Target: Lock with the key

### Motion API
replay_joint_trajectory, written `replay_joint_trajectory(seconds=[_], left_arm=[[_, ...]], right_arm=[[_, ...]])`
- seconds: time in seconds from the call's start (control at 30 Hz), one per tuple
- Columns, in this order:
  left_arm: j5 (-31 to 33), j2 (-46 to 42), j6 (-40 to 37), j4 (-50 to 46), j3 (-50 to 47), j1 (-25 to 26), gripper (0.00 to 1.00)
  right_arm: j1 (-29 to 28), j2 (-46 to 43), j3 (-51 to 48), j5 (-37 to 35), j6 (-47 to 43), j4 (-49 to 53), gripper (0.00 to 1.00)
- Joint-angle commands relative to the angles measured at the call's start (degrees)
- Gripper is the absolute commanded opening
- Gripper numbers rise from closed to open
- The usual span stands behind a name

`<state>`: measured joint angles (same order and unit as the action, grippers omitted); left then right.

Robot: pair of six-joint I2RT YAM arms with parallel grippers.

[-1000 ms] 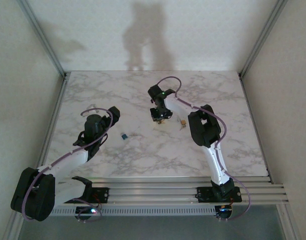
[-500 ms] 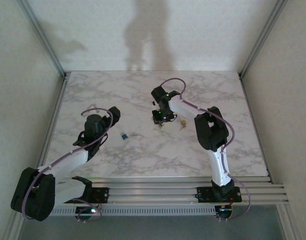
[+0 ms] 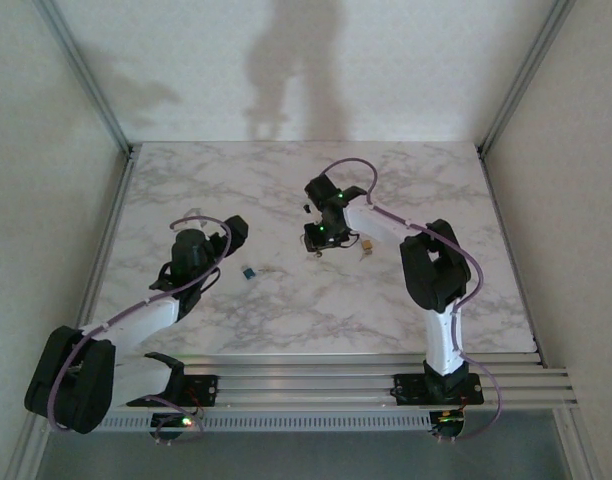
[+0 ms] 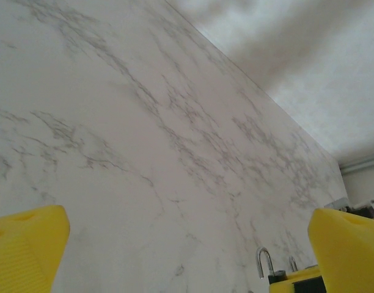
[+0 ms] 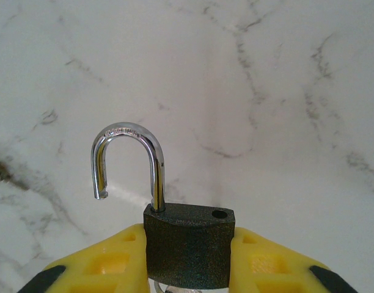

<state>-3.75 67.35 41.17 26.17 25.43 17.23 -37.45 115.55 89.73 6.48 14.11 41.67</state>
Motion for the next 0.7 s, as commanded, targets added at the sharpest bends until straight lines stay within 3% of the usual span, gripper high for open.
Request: replay_joint_trajectory(seconds=[0.0, 0.3, 0.67], left_arm=[[-4.8, 1.4, -0.2, 3.8, -0.4, 1.0, 0.99], [-13.4, 5.2, 1.9, 10.5, -1.0, 1.9, 0.99], [-23.0, 11.8, 5.7, 17.9, -0.5, 2.2, 0.91]], right_arm=[[-1.2, -3.7, -1.5, 2.5, -0.2, -1.6, 0.24], [-3.1, -7.2, -4.7, 4.8, -0.4, -4.0, 0.24], [-6.4, -9.0, -7.0, 6.2, -2.1, -7.1, 0.24]])
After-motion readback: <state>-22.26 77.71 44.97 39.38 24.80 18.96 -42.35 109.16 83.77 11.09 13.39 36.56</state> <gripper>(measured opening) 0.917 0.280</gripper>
